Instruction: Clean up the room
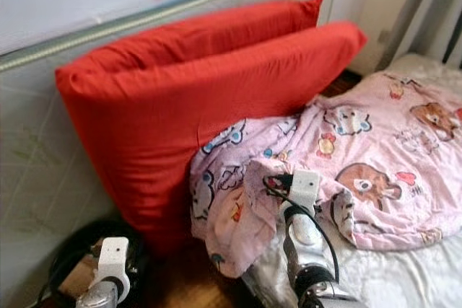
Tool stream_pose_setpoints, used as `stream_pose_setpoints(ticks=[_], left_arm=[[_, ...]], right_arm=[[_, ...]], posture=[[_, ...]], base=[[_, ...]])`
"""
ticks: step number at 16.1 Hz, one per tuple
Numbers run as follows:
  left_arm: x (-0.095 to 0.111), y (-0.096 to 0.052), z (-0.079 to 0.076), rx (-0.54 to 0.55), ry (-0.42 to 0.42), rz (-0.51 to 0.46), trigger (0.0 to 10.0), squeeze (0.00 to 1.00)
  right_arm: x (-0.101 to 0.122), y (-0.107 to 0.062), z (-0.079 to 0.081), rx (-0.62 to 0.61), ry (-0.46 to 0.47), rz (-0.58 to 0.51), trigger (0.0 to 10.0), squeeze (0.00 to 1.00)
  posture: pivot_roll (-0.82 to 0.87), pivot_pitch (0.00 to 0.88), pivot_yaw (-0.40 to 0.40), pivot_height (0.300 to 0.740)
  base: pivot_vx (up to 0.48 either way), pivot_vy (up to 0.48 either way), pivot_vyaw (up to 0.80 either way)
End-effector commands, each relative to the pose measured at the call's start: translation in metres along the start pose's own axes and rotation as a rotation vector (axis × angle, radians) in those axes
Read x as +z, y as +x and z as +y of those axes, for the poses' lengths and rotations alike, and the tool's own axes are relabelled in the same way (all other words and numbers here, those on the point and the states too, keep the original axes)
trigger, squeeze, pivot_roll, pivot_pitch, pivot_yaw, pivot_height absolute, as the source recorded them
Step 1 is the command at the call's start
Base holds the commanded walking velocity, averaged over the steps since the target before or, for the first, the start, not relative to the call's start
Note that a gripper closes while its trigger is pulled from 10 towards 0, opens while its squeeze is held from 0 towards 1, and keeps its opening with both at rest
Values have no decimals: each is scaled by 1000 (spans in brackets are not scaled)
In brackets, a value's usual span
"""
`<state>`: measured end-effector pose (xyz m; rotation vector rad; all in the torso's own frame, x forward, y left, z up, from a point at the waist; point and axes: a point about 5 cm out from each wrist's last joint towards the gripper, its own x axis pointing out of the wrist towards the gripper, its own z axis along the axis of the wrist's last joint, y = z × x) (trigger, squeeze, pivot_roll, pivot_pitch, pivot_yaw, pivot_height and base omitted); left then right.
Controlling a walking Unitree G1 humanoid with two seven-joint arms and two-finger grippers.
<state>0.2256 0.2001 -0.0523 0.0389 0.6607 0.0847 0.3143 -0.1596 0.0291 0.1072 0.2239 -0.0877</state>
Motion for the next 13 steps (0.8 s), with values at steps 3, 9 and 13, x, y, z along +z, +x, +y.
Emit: stream_pose_setpoints(ticks=[3,9,13], left_arm=[[-11,-4,2,2,11,37,10000,0],[-10,-3,0,-9,0,30,10000,0],[-10,-3,-1,-14,0,30,10000,0]], right_arm=[[-1,-1,2,4,-1,3,10000,0],[-1,0,4,9,-6,4,10000,0],[-2,-1,5,13,-8,4,10000,0]], posture=[[-1,7,33,740],[2,20,32,740],[1,25,33,740]], base=[[0,0,0],[0,0,0],[0,0,0]])
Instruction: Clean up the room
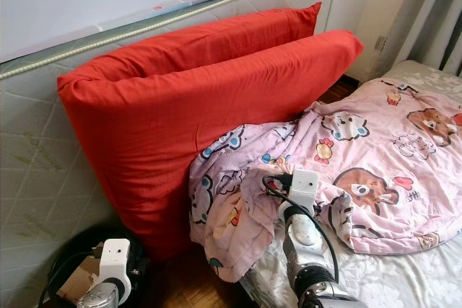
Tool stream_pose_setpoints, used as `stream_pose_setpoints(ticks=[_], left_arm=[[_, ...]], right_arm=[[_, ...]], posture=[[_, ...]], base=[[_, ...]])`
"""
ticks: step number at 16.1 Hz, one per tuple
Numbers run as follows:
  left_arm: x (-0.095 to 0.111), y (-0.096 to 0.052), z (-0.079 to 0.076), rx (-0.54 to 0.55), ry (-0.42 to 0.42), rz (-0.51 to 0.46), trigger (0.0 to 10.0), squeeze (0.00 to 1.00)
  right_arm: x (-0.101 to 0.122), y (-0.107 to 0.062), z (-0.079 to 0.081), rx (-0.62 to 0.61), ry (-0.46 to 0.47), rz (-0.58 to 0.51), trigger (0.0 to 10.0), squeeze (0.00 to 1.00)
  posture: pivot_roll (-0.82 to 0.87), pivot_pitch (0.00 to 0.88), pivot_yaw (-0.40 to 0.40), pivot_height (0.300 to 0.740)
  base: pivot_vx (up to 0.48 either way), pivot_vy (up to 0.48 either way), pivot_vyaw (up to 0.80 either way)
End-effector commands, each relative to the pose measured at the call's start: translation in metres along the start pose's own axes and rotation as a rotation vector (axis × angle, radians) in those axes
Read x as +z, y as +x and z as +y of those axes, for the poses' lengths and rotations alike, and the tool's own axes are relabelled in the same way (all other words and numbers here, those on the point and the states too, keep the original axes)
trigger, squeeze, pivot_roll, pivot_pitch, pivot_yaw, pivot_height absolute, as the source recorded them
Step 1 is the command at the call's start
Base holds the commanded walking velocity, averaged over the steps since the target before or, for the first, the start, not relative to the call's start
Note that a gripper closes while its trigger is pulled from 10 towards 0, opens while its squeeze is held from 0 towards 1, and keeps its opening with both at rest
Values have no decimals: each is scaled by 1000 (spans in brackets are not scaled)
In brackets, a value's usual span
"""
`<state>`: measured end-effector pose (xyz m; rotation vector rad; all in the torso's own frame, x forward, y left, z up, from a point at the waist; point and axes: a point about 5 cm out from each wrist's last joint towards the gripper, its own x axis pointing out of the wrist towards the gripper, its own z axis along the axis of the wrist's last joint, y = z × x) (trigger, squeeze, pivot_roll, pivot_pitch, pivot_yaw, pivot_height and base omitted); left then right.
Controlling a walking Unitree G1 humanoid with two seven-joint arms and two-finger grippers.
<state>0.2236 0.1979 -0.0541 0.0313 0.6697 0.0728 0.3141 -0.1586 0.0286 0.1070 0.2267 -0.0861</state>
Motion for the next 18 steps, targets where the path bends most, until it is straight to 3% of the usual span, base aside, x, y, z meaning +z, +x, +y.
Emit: stream_pose_setpoints(ticks=[1,18], left_arm=[[-8,-3,1,-1,3,22,10000,0],[-11,-4,1,-7,-2,34,10000,0]], right_arm=[[-1,0,4,11,-8,0,10000,0],[-1,-1,6,17,-19,-2,10000,0]], posture=[[1,25,33,740],[-3,32,34,740]], base=[[0,0,0],[0,0,0]])
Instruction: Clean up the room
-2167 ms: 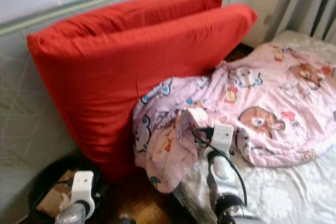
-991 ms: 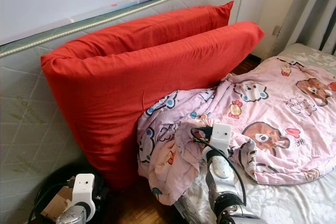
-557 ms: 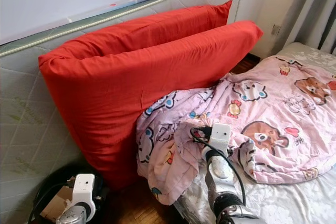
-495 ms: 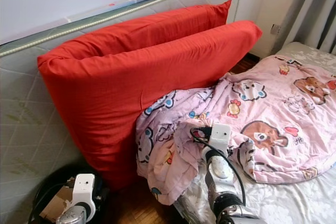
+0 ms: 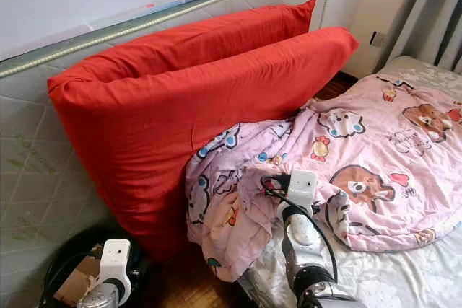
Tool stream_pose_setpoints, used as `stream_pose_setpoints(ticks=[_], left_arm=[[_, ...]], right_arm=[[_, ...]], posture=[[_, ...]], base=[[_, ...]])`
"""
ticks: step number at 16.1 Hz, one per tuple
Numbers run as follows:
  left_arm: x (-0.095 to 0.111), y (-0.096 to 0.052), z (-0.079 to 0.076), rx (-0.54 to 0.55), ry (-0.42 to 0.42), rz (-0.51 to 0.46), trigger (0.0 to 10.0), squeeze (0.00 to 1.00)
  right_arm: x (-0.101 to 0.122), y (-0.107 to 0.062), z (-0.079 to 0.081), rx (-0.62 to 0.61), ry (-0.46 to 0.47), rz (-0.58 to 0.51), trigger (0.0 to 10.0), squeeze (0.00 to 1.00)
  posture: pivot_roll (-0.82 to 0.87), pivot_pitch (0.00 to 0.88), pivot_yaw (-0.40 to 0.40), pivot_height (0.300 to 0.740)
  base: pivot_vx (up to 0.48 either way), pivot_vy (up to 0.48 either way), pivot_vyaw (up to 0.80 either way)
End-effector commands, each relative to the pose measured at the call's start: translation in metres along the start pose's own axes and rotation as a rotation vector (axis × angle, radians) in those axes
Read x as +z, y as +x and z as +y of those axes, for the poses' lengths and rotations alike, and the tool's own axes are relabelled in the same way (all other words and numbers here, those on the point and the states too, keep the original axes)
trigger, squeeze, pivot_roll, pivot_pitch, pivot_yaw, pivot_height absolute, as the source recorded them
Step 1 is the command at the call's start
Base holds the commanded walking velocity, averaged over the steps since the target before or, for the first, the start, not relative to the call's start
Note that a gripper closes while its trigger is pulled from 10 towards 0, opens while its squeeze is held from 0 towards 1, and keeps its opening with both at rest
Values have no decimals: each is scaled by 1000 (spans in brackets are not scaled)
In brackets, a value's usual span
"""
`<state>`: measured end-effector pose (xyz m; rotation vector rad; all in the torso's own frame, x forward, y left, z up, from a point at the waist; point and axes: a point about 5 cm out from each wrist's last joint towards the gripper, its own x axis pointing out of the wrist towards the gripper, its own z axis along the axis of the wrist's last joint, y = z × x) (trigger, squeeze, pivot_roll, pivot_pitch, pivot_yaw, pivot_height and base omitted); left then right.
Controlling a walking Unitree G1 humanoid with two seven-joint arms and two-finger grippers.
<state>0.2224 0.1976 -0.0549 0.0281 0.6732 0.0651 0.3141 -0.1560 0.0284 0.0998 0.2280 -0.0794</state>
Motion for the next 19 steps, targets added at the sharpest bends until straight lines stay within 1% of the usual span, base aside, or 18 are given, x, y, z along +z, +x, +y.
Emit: stream_pose_setpoints(ticks=[1,7,19], left_arm=[[-10,-3,2,2,-1,32,10000,0],[-10,-3,2,4,-4,34,10000,0],[-11,-4,2,3,-6,39,10000,0]], right_arm=[[-1,-1,3,11,-12,-3,10000,0],[-1,-1,4,13,-12,-4,10000,0],[-1,-1,5,14,-12,-3,10000,0]], posture=[[-2,33,34,740],[-4,33,33,740],[-4,27,33,740]], base=[[0,0,0],[0,0,0],[-263,0,0]])
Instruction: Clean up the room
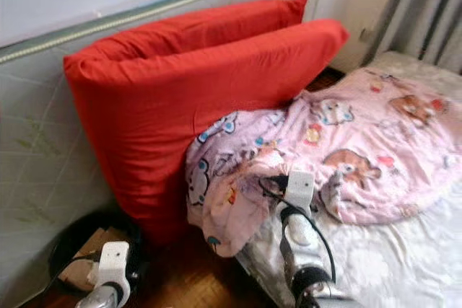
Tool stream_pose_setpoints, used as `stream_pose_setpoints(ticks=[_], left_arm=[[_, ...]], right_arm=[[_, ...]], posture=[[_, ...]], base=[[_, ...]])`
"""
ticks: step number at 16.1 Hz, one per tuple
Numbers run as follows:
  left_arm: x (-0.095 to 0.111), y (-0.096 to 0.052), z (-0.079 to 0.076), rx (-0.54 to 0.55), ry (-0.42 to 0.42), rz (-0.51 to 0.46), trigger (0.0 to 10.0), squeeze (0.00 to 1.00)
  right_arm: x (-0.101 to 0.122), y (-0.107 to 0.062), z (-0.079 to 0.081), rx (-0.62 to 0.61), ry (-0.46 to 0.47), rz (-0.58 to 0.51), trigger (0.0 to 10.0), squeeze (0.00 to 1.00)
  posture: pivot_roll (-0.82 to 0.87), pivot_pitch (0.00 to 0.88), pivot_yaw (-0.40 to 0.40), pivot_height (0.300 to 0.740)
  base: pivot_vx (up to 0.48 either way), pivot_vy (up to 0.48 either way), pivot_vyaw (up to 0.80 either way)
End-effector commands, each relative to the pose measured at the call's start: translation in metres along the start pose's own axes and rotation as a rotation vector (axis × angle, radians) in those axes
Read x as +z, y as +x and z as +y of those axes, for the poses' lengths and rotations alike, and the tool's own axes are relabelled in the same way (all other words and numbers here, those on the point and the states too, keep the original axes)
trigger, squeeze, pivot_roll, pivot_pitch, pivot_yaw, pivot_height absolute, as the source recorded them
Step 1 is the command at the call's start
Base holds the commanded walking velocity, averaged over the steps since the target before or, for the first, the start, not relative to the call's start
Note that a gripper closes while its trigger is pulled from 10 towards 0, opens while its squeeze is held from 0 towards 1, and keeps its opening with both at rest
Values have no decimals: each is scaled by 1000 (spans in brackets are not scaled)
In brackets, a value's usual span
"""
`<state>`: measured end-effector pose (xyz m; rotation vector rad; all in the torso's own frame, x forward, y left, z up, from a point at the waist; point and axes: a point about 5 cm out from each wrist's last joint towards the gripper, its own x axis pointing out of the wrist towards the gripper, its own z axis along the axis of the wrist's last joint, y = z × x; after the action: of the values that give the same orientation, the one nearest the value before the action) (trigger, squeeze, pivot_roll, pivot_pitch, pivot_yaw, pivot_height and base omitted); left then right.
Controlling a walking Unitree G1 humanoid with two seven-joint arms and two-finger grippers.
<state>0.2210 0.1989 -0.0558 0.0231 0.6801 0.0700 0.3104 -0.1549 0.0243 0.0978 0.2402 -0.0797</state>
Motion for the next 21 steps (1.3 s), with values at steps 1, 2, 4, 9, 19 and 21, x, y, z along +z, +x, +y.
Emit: stream_pose_setpoints(ticks=[1,2,4,9,19,21], left_arm=[[-10,-3,1,0,1,32,10000,0],[-10,-3,1,-1,2,32,10000,0],[-10,-3,0,-2,2,31,10000,0],[-9,-3,-1,-4,2,27,10000,0],[-10,-3,0,-4,2,38,10000,0],[-11,-3,1,-3,1,44,10000,0]], right_arm=[[3,2,4,16,-10,-15,10000,0],[4,2,5,16,-10,-16,10000,0],[4,2,5,17,-11,-19,10000,0],[6,2,5,18,-1,-39,10000,0],[19,2,25,165,21,-138,10000,0],[20,1,30,206,31,-148,10000,0]], posture=[[-4,23,33,740],[-4,23,33,740],[-5,20,33,740],[-4,21,32,740],[-5,30,32,740],[-5,30,32,740]], base=[[-274,0,0],[-274,0,0],[-272,0,0],[-271,0,0],[-272,0,0],[-270,0,0]])
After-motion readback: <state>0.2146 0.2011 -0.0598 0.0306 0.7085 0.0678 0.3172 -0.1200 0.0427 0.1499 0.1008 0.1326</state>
